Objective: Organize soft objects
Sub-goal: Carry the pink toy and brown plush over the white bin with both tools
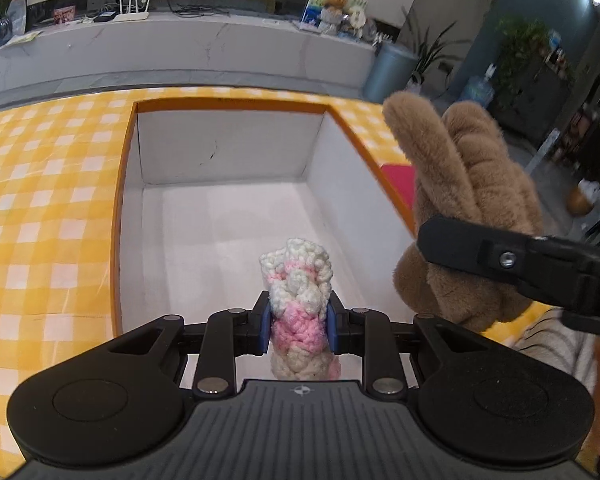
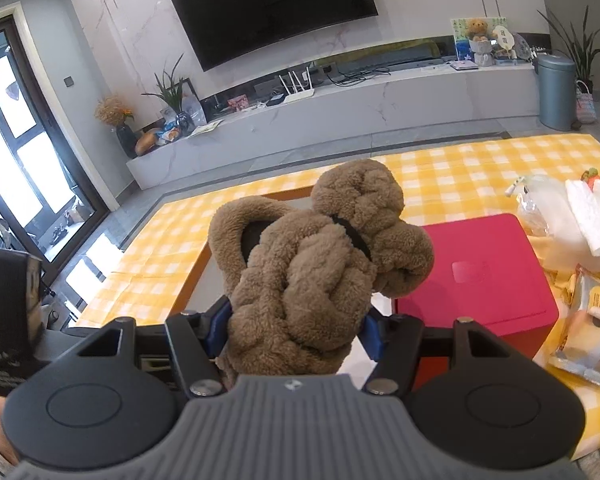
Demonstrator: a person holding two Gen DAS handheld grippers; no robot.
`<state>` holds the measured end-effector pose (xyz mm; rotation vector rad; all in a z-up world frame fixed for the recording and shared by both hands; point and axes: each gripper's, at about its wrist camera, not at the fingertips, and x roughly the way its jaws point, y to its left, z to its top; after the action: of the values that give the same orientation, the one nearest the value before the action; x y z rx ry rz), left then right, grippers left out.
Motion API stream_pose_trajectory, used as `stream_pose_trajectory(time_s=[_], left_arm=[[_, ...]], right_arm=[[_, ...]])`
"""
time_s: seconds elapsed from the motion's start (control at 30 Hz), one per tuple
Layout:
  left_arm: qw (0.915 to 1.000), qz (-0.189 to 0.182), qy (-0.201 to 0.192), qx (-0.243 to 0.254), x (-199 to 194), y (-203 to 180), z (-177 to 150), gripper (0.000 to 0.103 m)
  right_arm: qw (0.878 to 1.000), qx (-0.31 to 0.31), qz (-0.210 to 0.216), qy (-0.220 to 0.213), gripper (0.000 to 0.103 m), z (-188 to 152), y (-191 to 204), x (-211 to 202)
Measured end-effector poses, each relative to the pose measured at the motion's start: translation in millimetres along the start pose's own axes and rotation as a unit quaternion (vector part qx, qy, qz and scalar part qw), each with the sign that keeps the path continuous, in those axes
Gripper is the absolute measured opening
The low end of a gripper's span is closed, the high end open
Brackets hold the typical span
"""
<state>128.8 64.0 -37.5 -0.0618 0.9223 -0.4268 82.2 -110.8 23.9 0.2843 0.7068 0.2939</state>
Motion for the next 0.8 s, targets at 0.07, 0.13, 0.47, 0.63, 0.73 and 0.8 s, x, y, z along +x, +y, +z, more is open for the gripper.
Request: stream_pose_trajectory(time_s=[0.07, 0.13, 0.47, 0.63, 0.73, 0.8], left_arm=[[0.9998, 0.018, 0.005, 0.010, 3.0, -3.6, -4.6, 0.029], [0.9993, 0.033, 0.010, 0.016, 3.9, -4.4, -5.9, 0.029], [0.9931, 0.108, 0.026, 0.038, -0.3, -4.1, -12.0, 0.035], [0.9812, 0.173, 0.002, 0.085, -25.1, -17.4, -16.3, 0.053], [0.9764, 0.189, -0.034, 0.098, -53.0, -21.3, -17.8, 0.062], [0.9729, 0.201, -0.060, 0.096, -70.0, -20.7, -18.8, 0.067]], right_arm=[[1.000, 0.001, -0.002, 0.002, 0.062, -1.8, 0.1, 0.0], [1.000, 0.003, -0.004, 0.001, 0.062, -1.0, 0.5, 0.2], [1.000, 0.000, -0.005, 0.010, 0.062, -3.1, 7.1, 3.0], [1.000, -0.007, -0.015, 0.010, 0.062, -1.2, 4.2, 3.4], [1.000, -0.007, -0.016, 0.010, 0.062, -2.6, 1.4, 4.5], [1.000, -0.011, -0.020, 0.011, 0.062, -4.0, 1.7, 6.2]])
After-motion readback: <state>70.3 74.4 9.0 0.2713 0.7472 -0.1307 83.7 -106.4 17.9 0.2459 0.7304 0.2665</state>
